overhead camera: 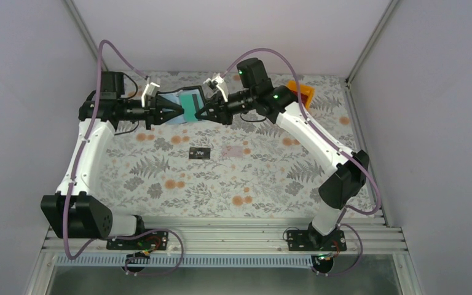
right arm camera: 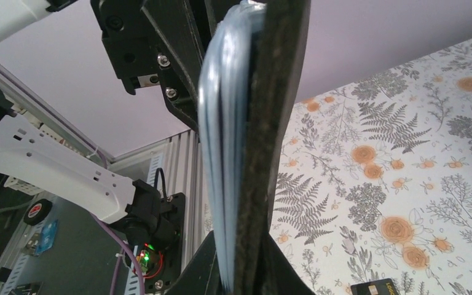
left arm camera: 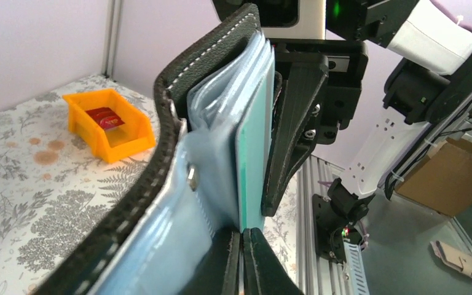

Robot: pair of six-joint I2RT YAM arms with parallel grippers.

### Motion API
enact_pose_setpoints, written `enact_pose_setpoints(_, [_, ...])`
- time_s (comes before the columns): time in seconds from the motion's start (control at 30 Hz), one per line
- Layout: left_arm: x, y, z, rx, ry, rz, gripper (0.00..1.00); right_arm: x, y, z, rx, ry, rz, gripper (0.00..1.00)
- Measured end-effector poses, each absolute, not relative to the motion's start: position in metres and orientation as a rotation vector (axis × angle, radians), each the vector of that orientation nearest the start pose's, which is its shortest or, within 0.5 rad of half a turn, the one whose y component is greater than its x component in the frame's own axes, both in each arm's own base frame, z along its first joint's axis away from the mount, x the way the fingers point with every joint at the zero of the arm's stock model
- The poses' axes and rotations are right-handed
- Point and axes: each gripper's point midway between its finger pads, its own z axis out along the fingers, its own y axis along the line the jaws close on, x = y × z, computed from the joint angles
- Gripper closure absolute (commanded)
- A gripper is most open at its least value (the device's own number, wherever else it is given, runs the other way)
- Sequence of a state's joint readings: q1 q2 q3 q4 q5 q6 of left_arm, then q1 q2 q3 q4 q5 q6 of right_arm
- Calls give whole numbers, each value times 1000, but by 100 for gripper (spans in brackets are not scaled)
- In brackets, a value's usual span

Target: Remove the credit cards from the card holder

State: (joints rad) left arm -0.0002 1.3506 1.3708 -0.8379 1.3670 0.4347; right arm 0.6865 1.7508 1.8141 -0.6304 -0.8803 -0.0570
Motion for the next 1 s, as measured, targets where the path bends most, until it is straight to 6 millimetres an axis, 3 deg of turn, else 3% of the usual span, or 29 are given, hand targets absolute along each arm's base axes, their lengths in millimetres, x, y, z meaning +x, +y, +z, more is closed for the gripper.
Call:
enact_pose_setpoints(0.1, [278, -169, 359, 969, 1634, -1315, 75, 272, 396, 353, -1277, 1752, 1318, 93])
enact_pose_setpoints(0.2, [276, -170, 362, 971, 1618, -1340, 73, 274, 397, 355, -1275, 1741, 1317, 93])
enact_pose_setpoints(0.4, [277, -172, 361, 971, 1620, -1348, 97, 273, 397, 355, -1277, 1740, 1326, 96])
enact_pose_setpoints(0.53, [281, -172, 359, 969, 1625, -1345, 98, 276, 396, 353, -1265, 1760, 1327, 95])
enact_pose_setpoints(0.83, [280, -177, 354, 983, 1643, -1334, 98, 283, 398, 352, -1248, 1736, 1340, 79])
enact_pose_setpoints(1.0, [282, -178, 347, 965, 1685, -1332, 98, 288, 395, 353, -1237, 1694, 1327, 78])
